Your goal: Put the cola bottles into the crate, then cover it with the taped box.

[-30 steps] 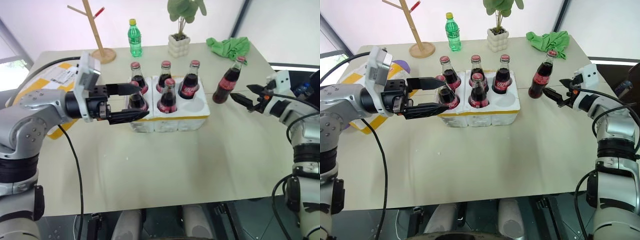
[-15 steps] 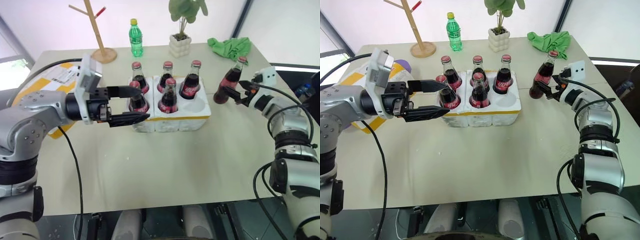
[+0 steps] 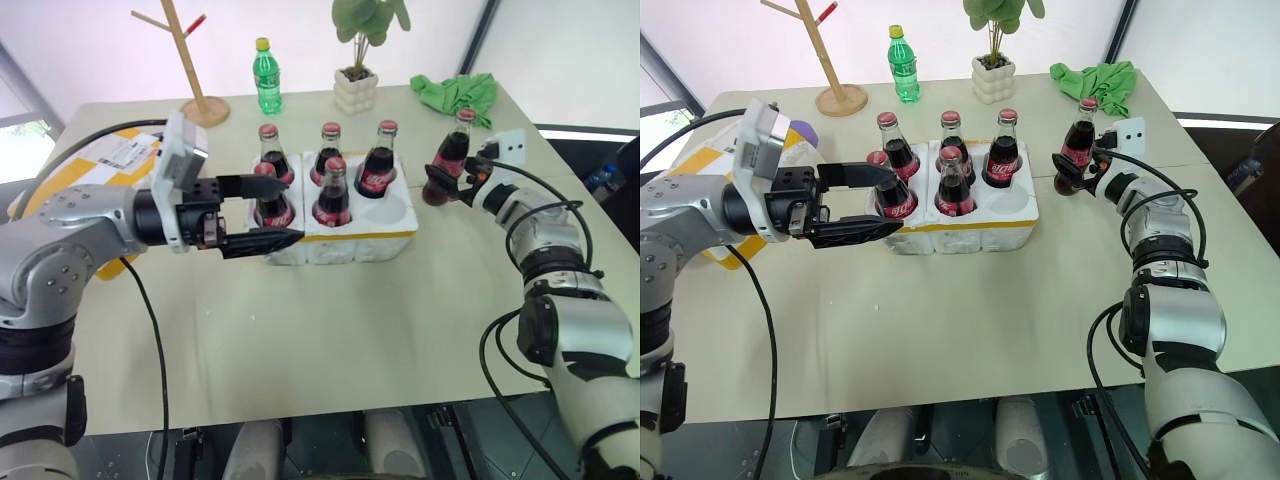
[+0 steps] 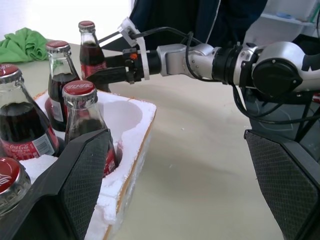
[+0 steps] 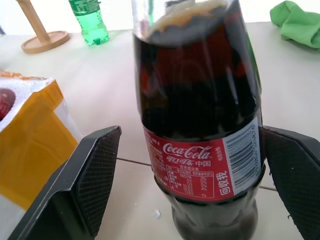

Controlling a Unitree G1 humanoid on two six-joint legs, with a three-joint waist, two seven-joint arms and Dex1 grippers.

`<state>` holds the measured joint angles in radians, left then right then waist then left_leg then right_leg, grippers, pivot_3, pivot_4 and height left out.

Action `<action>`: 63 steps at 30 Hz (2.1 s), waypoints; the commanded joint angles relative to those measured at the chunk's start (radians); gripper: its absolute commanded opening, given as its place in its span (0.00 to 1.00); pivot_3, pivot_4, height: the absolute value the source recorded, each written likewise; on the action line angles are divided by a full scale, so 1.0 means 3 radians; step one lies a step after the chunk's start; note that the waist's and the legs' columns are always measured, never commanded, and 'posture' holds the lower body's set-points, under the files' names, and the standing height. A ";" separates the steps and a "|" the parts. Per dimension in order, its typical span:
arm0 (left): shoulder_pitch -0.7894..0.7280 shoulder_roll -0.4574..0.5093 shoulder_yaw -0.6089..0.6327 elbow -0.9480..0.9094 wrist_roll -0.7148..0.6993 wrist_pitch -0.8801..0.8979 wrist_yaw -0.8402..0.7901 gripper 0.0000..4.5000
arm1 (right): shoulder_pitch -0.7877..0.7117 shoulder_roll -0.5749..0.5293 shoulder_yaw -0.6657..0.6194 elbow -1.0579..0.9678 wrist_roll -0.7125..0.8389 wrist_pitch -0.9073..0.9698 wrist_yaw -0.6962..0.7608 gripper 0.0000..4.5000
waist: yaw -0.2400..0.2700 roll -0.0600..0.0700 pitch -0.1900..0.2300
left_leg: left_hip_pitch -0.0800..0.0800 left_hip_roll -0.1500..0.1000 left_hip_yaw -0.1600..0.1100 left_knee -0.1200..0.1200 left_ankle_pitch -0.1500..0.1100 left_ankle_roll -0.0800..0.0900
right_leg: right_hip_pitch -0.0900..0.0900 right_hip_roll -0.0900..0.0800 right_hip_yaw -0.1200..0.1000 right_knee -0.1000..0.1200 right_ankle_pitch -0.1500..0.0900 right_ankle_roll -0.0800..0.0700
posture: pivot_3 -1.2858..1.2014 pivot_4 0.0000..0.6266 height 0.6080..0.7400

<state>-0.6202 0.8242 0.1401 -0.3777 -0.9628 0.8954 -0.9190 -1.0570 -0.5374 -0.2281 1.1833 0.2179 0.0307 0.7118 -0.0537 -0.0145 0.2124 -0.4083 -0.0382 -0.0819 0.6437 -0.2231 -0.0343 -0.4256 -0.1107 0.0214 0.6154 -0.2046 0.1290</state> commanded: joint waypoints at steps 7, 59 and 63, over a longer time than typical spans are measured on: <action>0.0016 0.0091 0.0152 -0.0091 -0.0068 -0.0008 0.0034 1.00 | -0.0097 -0.0008 -0.0077 0.0036 -0.0023 -0.0074 0.0012 0.59 | -0.0052 0.0000 0.0000 | 0.0001 0.0000 -0.0001 -0.0002 0.0000 0.0000 | 0.0000 0.0001 0.0000 0.0001 0.0000 0.0000 | 0.52 0.24 1.00; 0.0066 0.0120 0.0215 -0.0012 0.0066 -0.0187 -0.0059 1.00 | 0.0607 -0.0865 0.0003 -0.3375 0.1116 0.2010 0.1657 0.59 | 0.0040 0.0009 0.0006 | -0.0003 0.0001 0.0000 -0.0002 0.0000 0.0000 | -0.0004 0.0001 0.0000 0.0001 0.0000 0.0001 | 0.52 0.24 1.00; 0.0075 0.0095 0.0194 -0.0009 0.0088 -0.0208 -0.0051 1.00 | 0.0613 -0.0831 0.0026 -0.3390 0.1137 0.2035 0.1634 0.59 | 0.0035 0.0009 0.0006 | -0.0003 0.0001 0.0000 0.0002 0.0000 0.0000 | -0.0004 0.0001 0.0000 0.0002 0.0000 0.0000 | 0.52 0.24 1.00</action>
<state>-0.5941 0.8507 0.1844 -0.3663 -0.9410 0.8547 -0.9337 -0.8434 -0.7687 -0.1902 0.2131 0.5248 0.6508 1.2026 -0.0431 -0.0117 0.2142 -0.4093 -0.0380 -0.0819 0.6442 -0.2231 -0.0342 -0.4268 -0.1105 0.0215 0.6162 -0.2047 0.1290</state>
